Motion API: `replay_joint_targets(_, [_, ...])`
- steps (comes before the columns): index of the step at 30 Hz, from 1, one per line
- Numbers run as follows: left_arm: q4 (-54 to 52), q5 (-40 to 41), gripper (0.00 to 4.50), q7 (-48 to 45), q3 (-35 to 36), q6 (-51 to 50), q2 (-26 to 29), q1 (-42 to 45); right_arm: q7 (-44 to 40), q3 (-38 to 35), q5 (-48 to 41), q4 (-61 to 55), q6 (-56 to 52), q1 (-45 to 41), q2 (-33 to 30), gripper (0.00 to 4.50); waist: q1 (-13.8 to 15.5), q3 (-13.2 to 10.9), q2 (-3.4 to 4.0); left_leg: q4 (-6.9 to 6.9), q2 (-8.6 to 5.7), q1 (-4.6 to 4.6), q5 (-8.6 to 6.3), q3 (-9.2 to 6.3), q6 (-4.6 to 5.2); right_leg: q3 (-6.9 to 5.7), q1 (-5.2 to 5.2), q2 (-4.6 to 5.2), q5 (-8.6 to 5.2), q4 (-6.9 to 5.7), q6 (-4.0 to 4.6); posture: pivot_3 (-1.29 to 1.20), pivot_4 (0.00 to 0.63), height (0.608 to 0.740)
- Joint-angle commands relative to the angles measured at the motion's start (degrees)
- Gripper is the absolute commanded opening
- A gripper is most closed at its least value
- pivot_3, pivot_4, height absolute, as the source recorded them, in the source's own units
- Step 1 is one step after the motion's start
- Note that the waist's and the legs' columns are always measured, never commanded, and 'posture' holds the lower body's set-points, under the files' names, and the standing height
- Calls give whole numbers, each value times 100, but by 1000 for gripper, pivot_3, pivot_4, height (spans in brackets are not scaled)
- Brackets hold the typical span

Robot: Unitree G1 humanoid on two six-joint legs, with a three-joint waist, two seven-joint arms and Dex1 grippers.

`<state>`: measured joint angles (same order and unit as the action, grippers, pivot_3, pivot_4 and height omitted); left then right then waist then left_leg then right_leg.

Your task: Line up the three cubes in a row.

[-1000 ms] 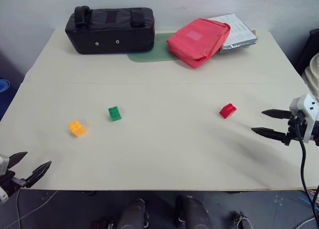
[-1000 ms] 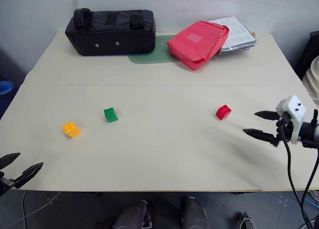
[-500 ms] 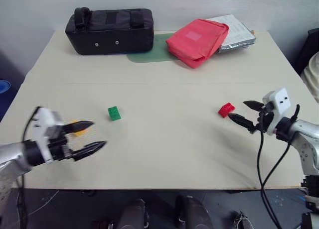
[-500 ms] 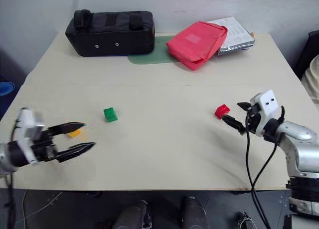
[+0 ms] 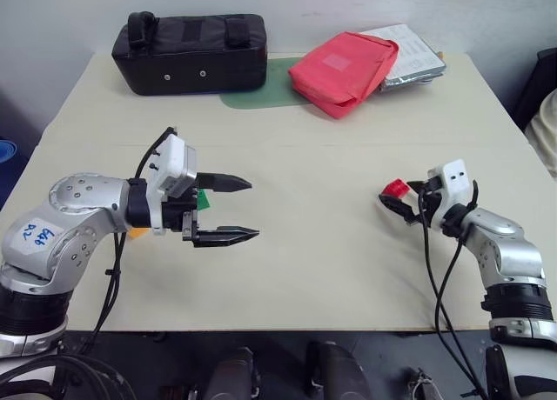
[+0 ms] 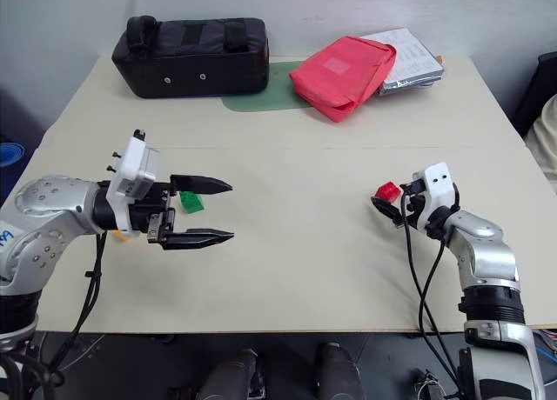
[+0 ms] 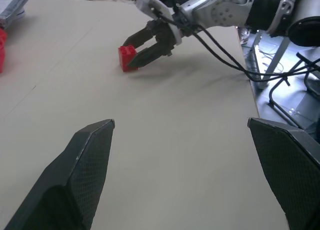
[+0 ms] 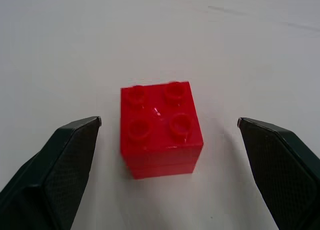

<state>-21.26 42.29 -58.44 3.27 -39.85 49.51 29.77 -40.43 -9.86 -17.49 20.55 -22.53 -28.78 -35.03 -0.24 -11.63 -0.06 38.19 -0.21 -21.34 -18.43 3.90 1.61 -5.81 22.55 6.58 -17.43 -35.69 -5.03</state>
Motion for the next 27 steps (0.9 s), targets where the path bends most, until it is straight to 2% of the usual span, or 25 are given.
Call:
replay_joint_targets(1, [37,-8,4500,-188,-32,67,-11,206,-53,-98,0,120,296,-99,27,4115,3,0,0,0,0,0,0,-1,-1,0,0,0,0,0,0,0,150,740])
replay_joint_targets(4, [119,-116,4500,-300,-115,134,-9,247,-219,15,85,203,540,-57,6,3260,2,0,0,3,0,1,1,-1,-1,0,-2,0,0,-1,0,0,150,740])
replay_joint_targets(9, [214,-248,4500,-391,-199,240,-85,265,-412,23,97,152,832,-18,-22,1468,4,0,0,3,0,0,2,-2,-1,0,-1,-1,0,-2,0,0,150,740])
replay_joint_targets(13, [207,-310,4500,-525,-277,267,-113,257,-1089,153,24,-301,865,178,-296,1487,8,0,0,5,0,0,2,-4,-1,0,-2,0,0,-3,0,0,150,740])
replay_joint_targets(17, [249,-407,4500,-871,-388,352,20,210,-2539,311,-487,-1241,627,612,-896,1487,33,0,0,7,0,-4,2,-8,-1,-3,-1,-1,0,-1,0,0,150,740])
replay_joint_targets(21, [347,-841,4500,-1596,-650,989,289,4,-3990,382,-1160,-2682,508,1409,-1685,1487,38,0,0,6,2,0,2,-14,-2,-7,-8,-4,0,4,0,0,150,740])
replay_joint_targets(27, [216,-891,4500,-1889,-714,1348,200,-210,-4003,673,-949,-3536,918,2059,-1658,1487,36,-2,-8,10,3,5,1,-12,-2,-4,-11,3,0,8,0,0,150,740])
